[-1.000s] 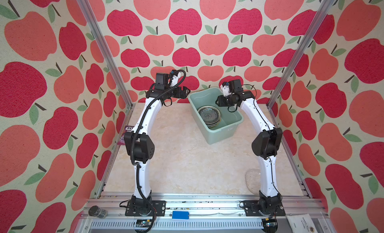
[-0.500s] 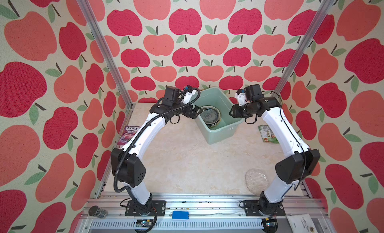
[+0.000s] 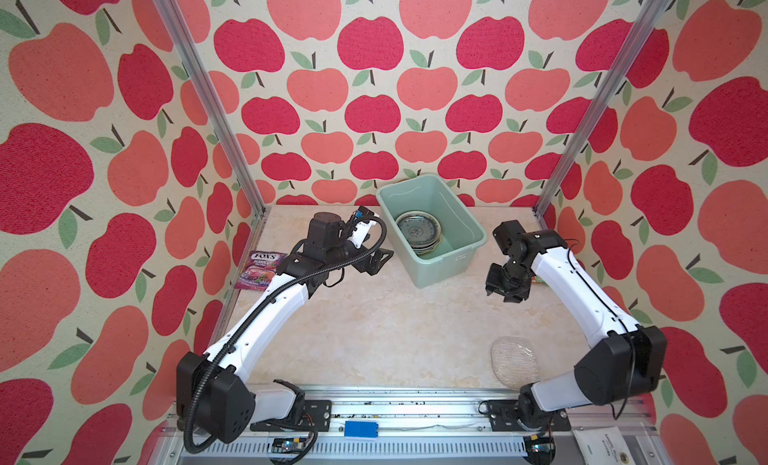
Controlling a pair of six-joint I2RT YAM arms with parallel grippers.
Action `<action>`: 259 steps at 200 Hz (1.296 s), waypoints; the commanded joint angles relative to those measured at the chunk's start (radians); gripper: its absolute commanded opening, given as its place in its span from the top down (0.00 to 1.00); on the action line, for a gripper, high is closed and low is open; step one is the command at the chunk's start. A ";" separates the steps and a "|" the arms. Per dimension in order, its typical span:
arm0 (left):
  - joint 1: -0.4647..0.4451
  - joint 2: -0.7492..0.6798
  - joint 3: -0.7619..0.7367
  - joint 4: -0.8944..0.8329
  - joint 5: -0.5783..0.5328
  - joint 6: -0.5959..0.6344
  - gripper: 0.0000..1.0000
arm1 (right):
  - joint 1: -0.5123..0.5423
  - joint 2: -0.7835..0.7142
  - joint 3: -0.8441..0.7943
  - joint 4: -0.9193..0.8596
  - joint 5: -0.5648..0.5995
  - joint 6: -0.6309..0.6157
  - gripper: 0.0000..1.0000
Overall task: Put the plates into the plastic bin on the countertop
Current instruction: 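Withdraw the right gripper toward the nearer glass plate while the left draws back, then lower the right gripper and pinch the clear glass plate's rim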
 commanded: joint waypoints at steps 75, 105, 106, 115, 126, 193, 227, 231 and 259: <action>-0.030 -0.050 -0.042 -0.031 0.071 0.061 0.06 | -0.019 0.064 -0.196 -0.166 0.098 0.507 0.43; -0.052 -0.036 -0.029 -0.085 0.068 0.095 0.07 | -0.030 0.105 -0.236 -0.131 0.087 0.537 0.40; -0.053 -0.036 -0.029 -0.087 0.067 0.095 0.07 | -0.031 0.106 -0.238 -0.127 0.086 0.536 0.40; -0.061 -0.034 -0.024 -0.104 0.060 0.103 0.07 | -0.038 0.111 -0.248 -0.101 0.084 0.539 0.40; -0.070 -0.031 -0.019 -0.117 0.045 0.105 0.07 | -0.055 0.124 -0.257 -0.073 0.073 0.538 0.40; -0.121 0.006 0.030 -0.145 -0.007 0.093 0.07 | -0.146 0.188 -0.306 0.060 0.041 0.551 0.41; -0.137 0.041 0.067 -0.154 -0.015 0.092 0.09 | -0.162 0.233 -0.320 0.110 0.022 0.575 0.43; -0.139 0.044 0.071 -0.156 -0.016 0.091 0.09 | -0.162 0.237 -0.322 0.112 0.022 0.578 0.44; -0.148 0.070 0.100 -0.170 -0.022 0.093 0.12 | -0.166 0.269 -0.328 0.133 0.019 0.584 0.49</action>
